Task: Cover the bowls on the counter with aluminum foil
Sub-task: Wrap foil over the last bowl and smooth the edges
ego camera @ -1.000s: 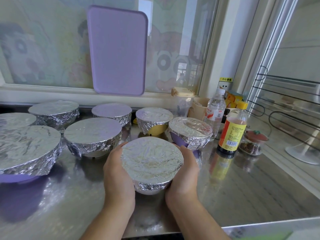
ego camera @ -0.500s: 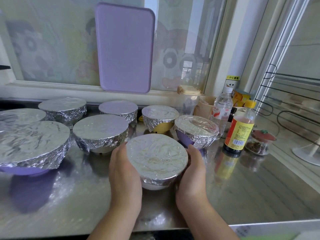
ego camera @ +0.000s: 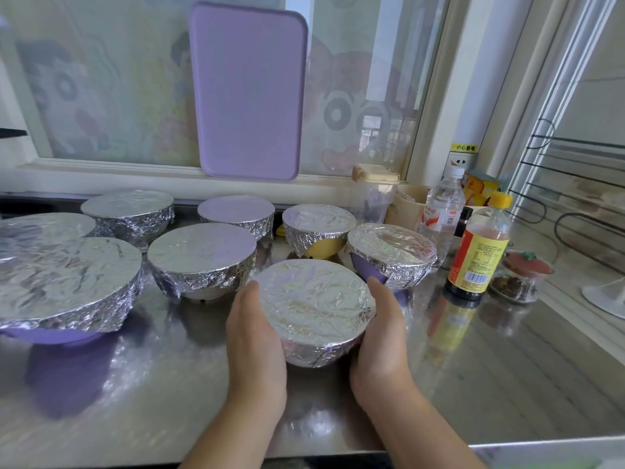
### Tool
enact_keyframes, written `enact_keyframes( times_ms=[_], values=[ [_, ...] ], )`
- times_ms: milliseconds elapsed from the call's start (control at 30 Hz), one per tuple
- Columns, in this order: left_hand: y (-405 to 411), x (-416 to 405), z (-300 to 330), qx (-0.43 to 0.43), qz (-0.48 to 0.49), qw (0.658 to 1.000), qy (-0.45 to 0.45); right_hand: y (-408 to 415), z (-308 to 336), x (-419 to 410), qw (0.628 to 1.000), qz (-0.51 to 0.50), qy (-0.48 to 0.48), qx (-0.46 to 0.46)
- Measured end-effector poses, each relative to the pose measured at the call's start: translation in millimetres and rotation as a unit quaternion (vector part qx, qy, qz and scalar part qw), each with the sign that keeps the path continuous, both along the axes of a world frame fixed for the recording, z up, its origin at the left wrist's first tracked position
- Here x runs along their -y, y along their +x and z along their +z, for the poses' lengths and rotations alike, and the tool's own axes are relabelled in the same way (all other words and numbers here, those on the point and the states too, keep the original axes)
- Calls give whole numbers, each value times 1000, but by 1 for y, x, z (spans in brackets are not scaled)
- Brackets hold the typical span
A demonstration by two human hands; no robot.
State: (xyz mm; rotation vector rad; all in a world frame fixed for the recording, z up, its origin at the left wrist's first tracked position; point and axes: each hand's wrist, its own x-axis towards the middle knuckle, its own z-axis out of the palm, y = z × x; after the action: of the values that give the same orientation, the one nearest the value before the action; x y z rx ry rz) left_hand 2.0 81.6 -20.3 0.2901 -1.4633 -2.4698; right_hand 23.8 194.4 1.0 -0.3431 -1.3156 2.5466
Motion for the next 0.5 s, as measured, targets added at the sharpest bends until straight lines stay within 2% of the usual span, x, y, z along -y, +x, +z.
enact_keyframes(
  times_ms=[167, 333, 500],
  values=[
    [-3, 14, 2, -1, -12, 1000, -28, -13, 4, -18, 998, -54, 37, 20],
    [11, 0, 0, -39, -7, 998, -48, -12, 5, -11, 1000, 11, 10, 21],
    [-2, -2, 7, -3, -11, 999, -45, -9, -1, -8, 1000, -3, -13, -19]
  ],
)
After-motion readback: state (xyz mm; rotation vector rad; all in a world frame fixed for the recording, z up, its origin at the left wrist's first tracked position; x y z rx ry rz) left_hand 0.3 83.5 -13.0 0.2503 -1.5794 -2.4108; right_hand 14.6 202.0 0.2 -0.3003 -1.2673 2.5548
